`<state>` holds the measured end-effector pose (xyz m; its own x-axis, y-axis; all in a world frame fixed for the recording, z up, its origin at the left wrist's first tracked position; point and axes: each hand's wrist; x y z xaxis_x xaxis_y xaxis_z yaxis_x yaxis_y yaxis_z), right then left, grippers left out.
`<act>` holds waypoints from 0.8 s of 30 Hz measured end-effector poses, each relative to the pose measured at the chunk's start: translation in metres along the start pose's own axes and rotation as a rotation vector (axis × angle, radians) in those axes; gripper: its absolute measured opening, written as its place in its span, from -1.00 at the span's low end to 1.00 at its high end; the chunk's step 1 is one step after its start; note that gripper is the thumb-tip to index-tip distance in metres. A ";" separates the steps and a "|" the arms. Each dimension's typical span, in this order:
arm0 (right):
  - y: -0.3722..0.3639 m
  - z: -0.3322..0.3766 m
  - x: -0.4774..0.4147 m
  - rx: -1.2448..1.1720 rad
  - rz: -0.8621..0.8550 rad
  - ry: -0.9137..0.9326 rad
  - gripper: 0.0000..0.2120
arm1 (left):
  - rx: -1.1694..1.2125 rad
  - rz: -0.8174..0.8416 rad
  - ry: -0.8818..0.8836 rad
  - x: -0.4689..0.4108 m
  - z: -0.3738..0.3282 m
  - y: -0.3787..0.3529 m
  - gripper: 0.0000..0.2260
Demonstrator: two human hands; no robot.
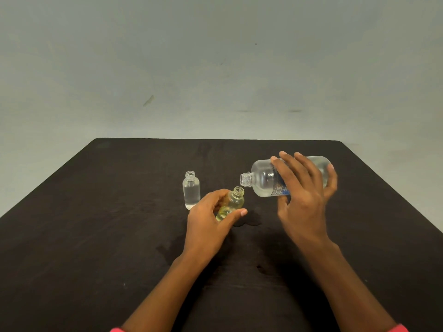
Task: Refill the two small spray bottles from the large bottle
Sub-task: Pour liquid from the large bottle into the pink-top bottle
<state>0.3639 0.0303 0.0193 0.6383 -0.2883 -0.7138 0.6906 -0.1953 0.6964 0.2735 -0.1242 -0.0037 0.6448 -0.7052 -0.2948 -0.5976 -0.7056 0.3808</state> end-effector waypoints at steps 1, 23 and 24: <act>0.000 0.000 0.000 0.001 0.001 -0.001 -0.21 | 0.001 -0.001 0.002 0.000 0.000 0.000 -0.70; 0.000 0.000 0.000 -0.001 0.001 0.000 -0.20 | -0.003 0.007 0.010 0.001 0.001 0.000 -0.70; 0.000 0.000 0.000 0.000 0.002 -0.001 -0.19 | -0.002 0.007 0.010 0.001 0.001 0.000 -0.70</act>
<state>0.3640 0.0305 0.0193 0.6396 -0.2899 -0.7120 0.6891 -0.1942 0.6981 0.2740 -0.1245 -0.0048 0.6455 -0.7093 -0.2831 -0.6012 -0.7005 0.3845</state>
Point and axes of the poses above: each hand's wrist, its own x-axis away from the middle knuckle, its own y-axis out of the back of the hand, z = x × y, and after that the axes turned 15 degrees about z, right-handed
